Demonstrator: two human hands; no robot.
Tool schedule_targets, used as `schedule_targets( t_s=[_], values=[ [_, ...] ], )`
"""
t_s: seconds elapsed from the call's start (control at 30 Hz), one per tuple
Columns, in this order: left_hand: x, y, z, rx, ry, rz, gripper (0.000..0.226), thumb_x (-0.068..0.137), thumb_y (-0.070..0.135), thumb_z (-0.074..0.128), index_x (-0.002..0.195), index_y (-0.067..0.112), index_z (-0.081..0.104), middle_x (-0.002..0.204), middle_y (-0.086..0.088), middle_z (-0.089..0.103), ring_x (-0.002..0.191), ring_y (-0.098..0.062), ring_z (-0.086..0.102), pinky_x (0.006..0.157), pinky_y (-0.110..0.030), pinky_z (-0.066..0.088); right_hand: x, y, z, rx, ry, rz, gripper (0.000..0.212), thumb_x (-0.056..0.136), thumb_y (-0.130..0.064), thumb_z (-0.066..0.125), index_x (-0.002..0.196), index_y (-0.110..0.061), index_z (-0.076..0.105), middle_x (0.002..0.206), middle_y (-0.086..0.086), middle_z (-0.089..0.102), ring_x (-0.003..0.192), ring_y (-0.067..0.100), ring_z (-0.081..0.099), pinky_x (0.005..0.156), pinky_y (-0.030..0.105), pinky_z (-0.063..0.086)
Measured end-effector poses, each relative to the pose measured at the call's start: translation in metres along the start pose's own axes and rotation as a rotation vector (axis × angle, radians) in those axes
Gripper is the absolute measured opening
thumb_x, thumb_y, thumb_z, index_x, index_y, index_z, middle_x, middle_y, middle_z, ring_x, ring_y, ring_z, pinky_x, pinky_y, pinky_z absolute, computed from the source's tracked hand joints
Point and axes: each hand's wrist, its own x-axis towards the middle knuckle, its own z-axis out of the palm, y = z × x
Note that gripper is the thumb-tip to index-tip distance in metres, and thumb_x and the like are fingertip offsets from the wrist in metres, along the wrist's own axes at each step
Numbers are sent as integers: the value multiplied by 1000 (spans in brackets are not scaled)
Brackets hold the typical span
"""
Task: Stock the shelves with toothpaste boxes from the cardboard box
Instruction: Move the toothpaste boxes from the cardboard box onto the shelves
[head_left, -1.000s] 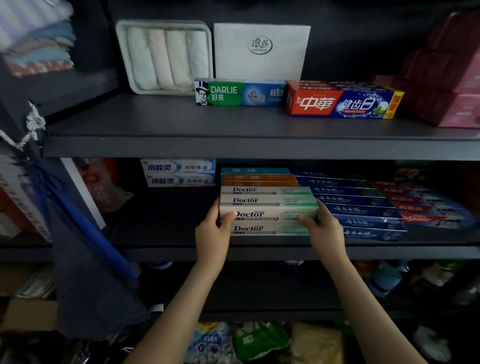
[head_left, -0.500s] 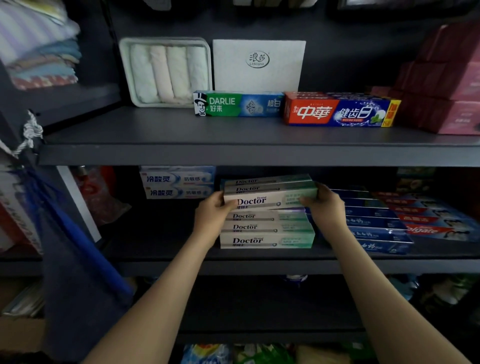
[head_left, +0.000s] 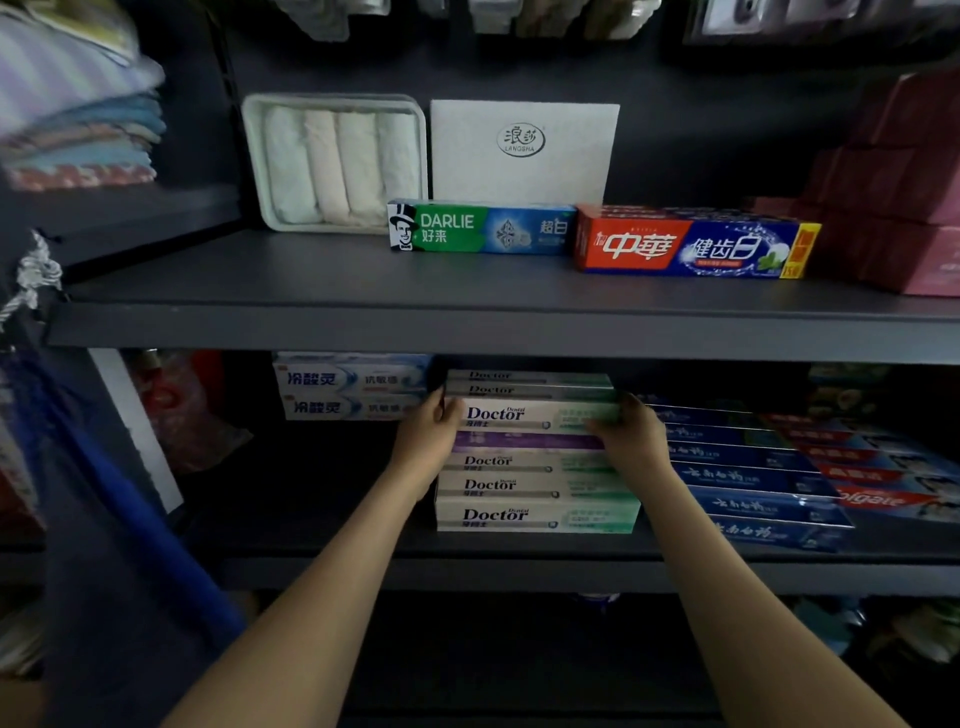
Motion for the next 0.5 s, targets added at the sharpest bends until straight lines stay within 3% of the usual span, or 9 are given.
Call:
schedule_targets(
  t_s=[0.1, 0.17, 0.23, 0.27, 0.33, 0.4, 0.5],
  values=[
    [-5, 1, 2, 286, -10, 69, 46, 101, 23, 44, 145, 16, 34, 137, -6, 51, 123, -22, 51, 93, -26, 42, 2, 3, 3, -53, -38, -6, 46, 92, -12, 58, 134, -8, 43, 124, 18, 58, 111, 36, 55, 75, 32, 40],
    [-14, 0, 6, 575, -8, 162, 69, 100, 18, 44, 153, 18, -1, 157, -9, 17, 143, -24, 22, 113, -32, 27, 0, 3, 3, -166, -48, -70, 62, 93, -13, 57, 146, -7, 25, 141, 18, 45, 127, 35, 43, 91, 34, 40],
    [-15, 4, 9, 851, 11, 304, 82, 99, 10, 42, 148, 29, -20, 159, -7, -15, 146, -23, -13, 119, -42, -4, -2, -2, 4, -467, -12, -242, 76, 95, -15, 53, 152, -13, 3, 158, 10, 14, 146, 27, 12, 117, 36, 11],
    [-12, 9, 12, 963, -6, 363, 83, 97, 6, 42, 149, 31, -17, 158, -6, -19, 144, -23, -19, 117, -44, -11, -3, -6, 5, -625, 0, -361, 74, 97, -15, 48, 152, -16, -1, 160, 5, 4, 147, 22, 0, 117, 34, -4],
    [-4, 19, 20, 1127, -99, 419, 75, 96, 4, 40, 153, 26, -3, 159, -5, -16, 145, -22, -19, 116, -46, -15, -3, -17, 11, -778, -43, -531, 63, 100, -15, 38, 153, -20, 3, 160, 0, 0, 147, 18, -6, 112, 30, -13],
    [6, 24, 28, 1173, -146, 402, 61, 100, 11, 32, 153, 19, 4, 161, -6, -6, 147, -21, -10, 117, -45, -12, -5, -25, 19, -793, -95, -536, 59, 100, -14, 36, 153, -20, 10, 160, 0, 7, 147, 18, 2, 115, 29, -5],
    [10, 25, 36, 1161, -143, 369, 65, 94, 5, 37, 153, 12, 11, 160, -8, 11, 147, -26, 8, 120, -42, 1, -6, -31, 25, -731, -115, -487, 60, 97, -5, 39, 151, -17, 18, 157, 2, 20, 144, 20, 18, 116, 29, 13]
  ],
)
